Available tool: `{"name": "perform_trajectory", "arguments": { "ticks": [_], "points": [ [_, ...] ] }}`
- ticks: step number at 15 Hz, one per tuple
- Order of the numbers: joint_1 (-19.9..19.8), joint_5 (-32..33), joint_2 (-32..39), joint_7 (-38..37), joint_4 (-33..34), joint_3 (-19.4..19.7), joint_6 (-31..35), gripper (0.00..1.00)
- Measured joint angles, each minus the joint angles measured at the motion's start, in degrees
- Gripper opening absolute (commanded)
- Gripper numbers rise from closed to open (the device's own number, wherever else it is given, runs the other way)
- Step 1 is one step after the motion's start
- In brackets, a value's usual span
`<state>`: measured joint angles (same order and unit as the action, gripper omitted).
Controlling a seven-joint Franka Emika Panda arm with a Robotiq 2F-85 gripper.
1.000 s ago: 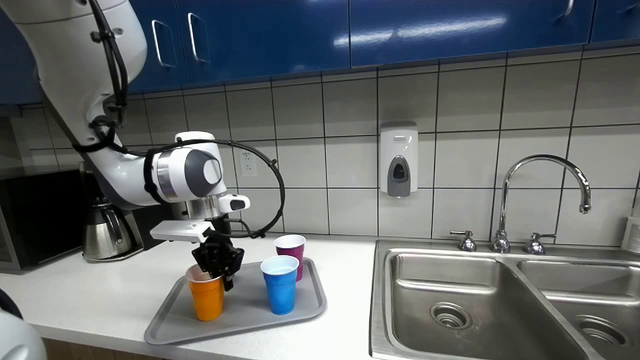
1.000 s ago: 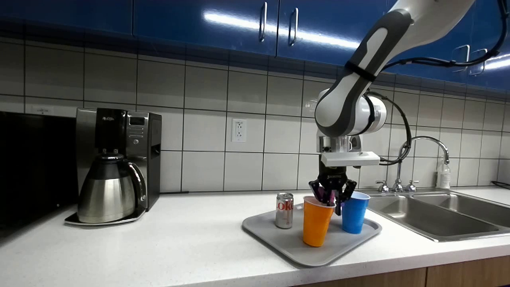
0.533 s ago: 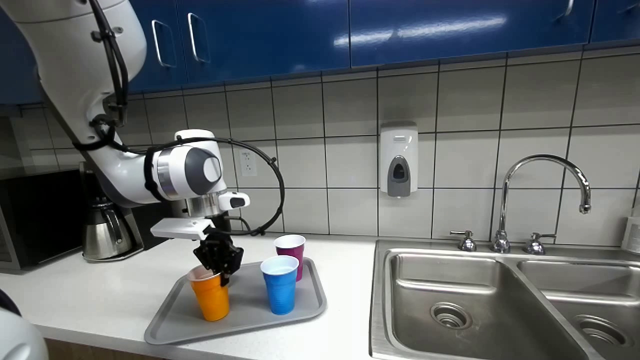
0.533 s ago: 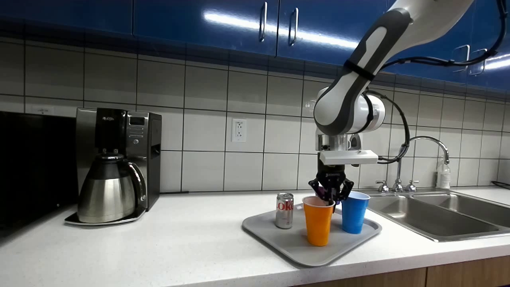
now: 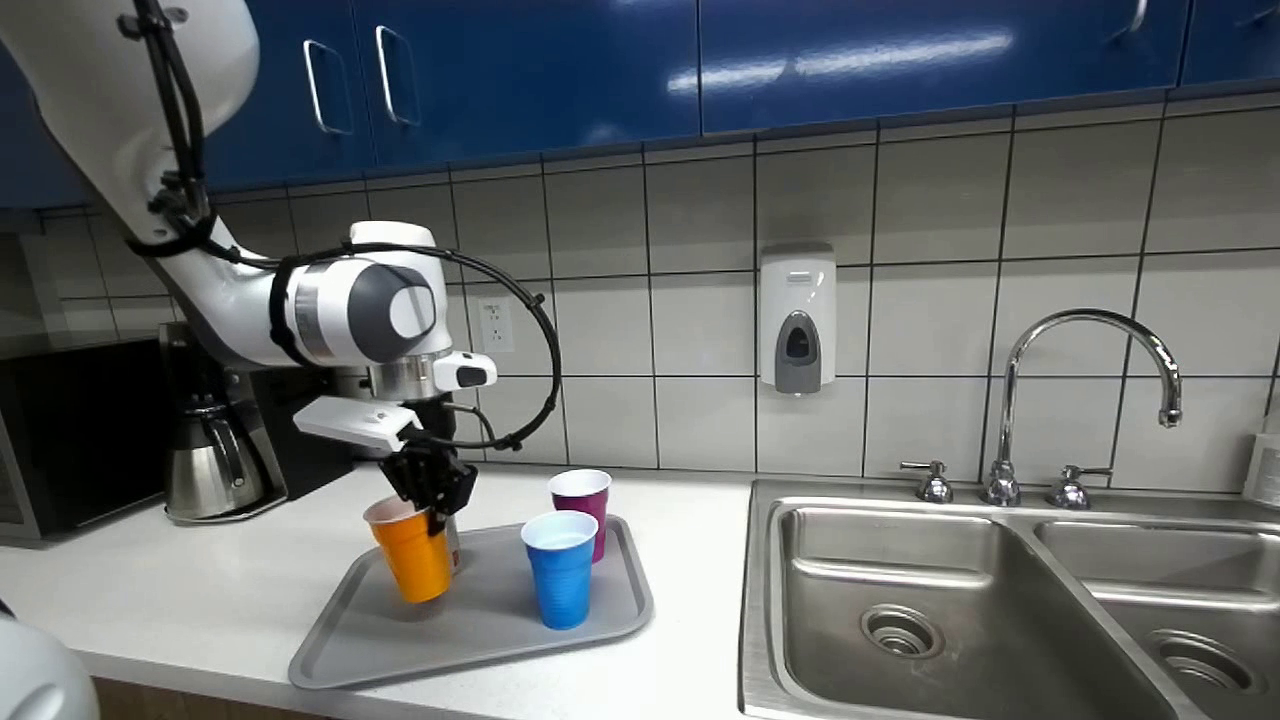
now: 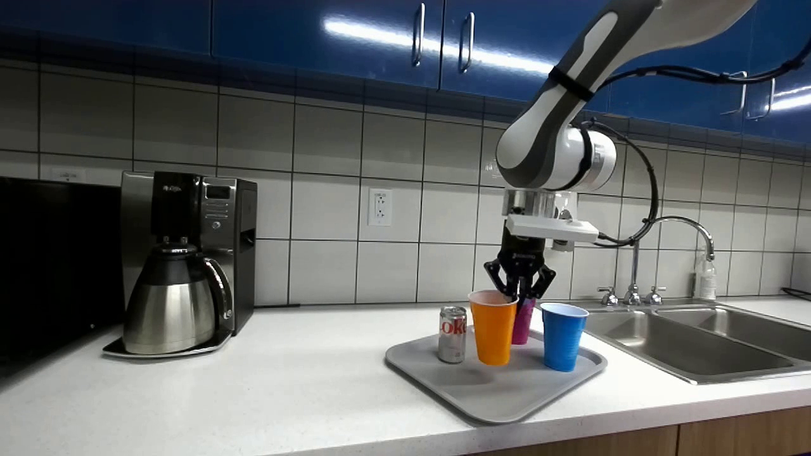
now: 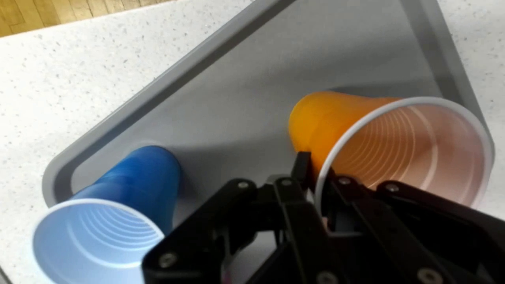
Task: Remove the orange, blue and purple cups from the tray
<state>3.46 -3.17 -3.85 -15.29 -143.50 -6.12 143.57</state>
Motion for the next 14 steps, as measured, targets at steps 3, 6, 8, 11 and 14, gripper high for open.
{"name": "perform_trajectory", "arguments": {
  "ticks": [3, 6, 8, 11, 14],
  "points": [
    [0.40, -3.07, -3.14, 2.09, -0.25, 0.00, -0.29, 0.02],
    [1.50, -4.93, -5.47, 2.76, -0.39, -0.03, -1.05, 0.02],
    [2.76, -5.77, -6.61, 2.76, -0.40, -0.21, -1.67, 0.02],
    [4.62, -6.63, -8.02, 2.56, -0.40, -1.19, -2.47, 0.02],
    [6.26, -6.80, -8.96, 1.33, -0.40, -2.80, -2.77, 0.02]
  ]
}}
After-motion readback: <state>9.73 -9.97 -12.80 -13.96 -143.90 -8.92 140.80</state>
